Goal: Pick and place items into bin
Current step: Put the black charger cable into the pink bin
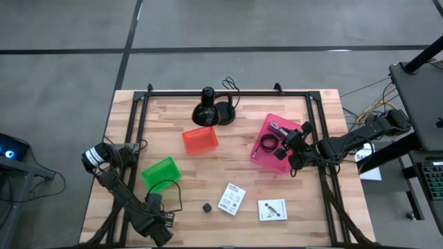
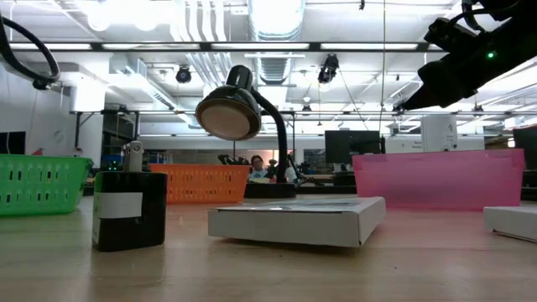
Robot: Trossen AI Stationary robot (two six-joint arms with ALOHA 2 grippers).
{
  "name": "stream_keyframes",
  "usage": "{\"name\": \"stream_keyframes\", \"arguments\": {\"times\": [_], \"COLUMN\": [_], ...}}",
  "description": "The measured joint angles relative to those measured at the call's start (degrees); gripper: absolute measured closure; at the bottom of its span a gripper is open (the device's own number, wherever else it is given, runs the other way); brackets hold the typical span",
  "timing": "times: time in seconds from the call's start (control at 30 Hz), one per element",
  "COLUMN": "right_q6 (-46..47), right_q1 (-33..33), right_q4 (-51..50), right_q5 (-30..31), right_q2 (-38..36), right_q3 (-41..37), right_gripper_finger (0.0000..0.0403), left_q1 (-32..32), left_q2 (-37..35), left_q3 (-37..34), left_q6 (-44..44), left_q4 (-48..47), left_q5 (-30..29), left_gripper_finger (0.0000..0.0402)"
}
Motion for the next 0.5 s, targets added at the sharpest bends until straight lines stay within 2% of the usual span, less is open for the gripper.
{"name": "stream_keyframes", "arguments": {"times": [0.5], "right_q6": [0.0], "right_q1": [0.0], "right_q4": [0.0], "right_q5": [0.0], "right_q2": [0.0], "right_q3": [0.0], "right_gripper_finger": [0.0328], "left_q1": [0.0], "left_q2": [-0.2], "left_q3": [-2.3], "left_q6": [2.1], "left_q4": [0.7], "left_q5": [0.2], "left_gripper_finger": [0.0249]}}
